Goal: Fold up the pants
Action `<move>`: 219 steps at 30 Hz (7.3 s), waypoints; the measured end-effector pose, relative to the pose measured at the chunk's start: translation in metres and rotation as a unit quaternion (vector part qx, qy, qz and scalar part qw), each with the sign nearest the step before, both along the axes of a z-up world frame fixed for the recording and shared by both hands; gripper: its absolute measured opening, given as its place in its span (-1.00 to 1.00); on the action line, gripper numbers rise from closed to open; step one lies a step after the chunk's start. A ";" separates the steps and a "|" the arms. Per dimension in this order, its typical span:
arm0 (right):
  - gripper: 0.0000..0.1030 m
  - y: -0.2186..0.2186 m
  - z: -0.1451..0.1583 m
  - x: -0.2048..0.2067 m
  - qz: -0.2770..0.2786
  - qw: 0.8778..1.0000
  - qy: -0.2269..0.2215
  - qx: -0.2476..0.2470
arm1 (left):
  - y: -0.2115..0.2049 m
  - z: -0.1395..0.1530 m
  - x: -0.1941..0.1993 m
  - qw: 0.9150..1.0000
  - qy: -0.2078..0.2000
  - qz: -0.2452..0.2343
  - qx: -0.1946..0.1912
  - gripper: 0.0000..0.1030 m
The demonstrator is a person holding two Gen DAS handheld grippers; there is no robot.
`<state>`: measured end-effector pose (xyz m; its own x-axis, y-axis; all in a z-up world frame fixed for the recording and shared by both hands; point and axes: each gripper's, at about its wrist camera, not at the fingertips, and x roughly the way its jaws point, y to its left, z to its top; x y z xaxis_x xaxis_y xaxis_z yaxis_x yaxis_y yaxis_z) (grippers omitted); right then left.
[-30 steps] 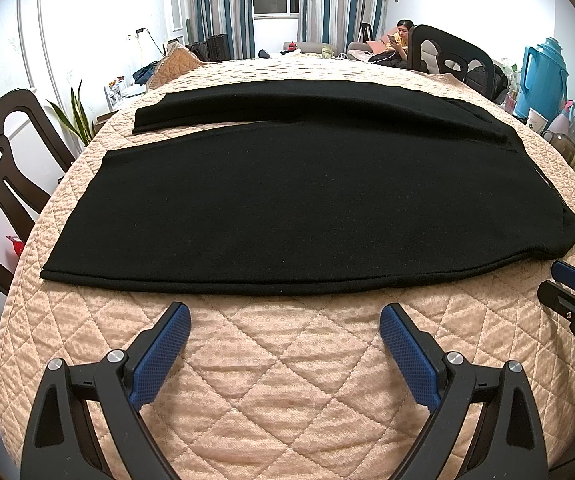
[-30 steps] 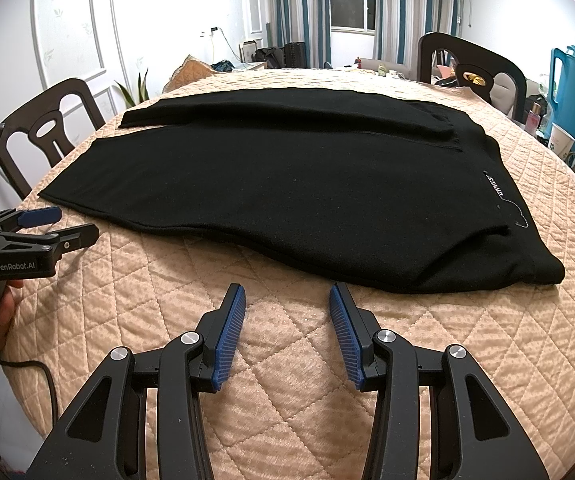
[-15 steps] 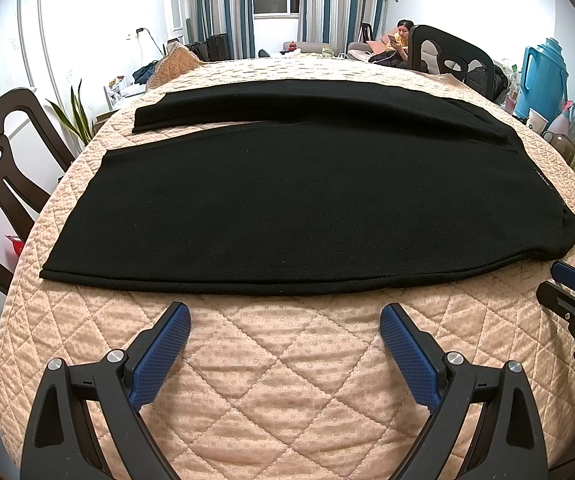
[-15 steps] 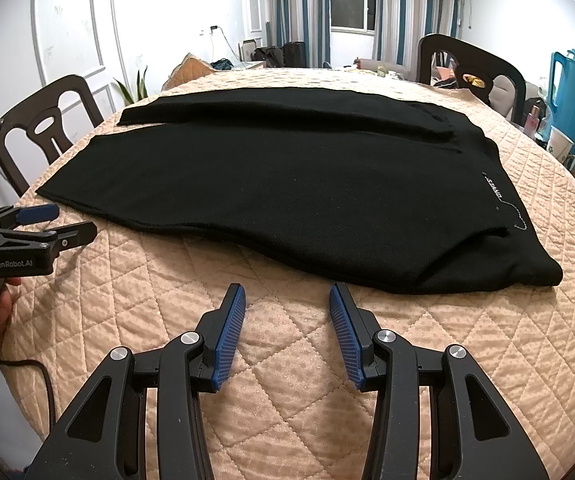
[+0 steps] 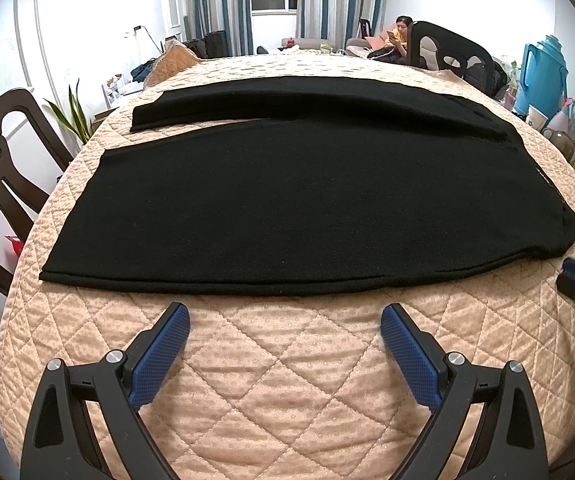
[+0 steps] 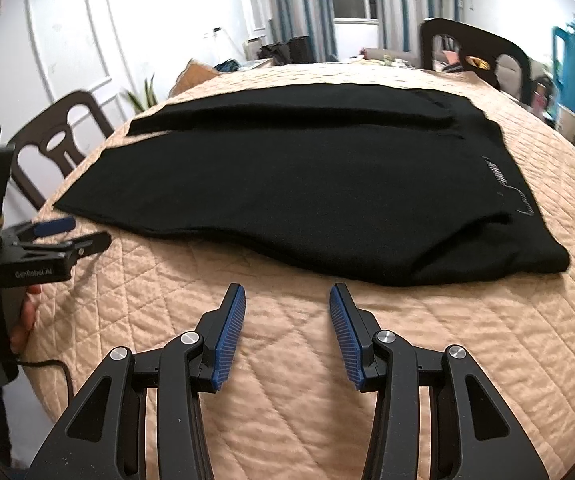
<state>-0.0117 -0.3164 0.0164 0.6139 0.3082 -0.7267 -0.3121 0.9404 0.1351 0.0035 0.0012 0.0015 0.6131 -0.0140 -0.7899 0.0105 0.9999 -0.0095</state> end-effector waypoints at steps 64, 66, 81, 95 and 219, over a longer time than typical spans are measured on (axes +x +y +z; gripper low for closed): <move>-0.86 -0.173 -0.014 -0.060 -0.235 0.943 0.040 0.232 | 0.141 -0.003 -0.060 0.959 -0.088 0.206 -0.173 0.05; -0.86 -0.174 -0.015 -0.060 -0.235 0.944 0.037 0.229 | 0.135 -0.005 -0.052 0.964 -0.093 0.208 -0.138 0.03; -0.86 -0.176 -0.020 -0.056 -0.236 0.940 0.036 0.243 | 0.132 0.026 -0.087 0.971 -0.108 0.181 -0.111 -0.95; -0.82 -0.180 -0.002 -0.082 -0.223 0.951 0.028 0.211 | 0.146 0.028 -0.080 0.972 -0.079 0.200 -0.099 -0.76; -0.83 -0.046 0.081 0.132 0.007 0.999 -0.045 0.009 | -0.036 0.087 0.119 0.989 -0.110 -0.093 -0.024 -0.93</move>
<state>0.1202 -0.3625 0.0972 0.6718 0.3296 -0.6634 -0.3370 0.9335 0.1224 0.1223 -0.0350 0.0889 0.7529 -0.1779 -0.6336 0.2019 0.9788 -0.0349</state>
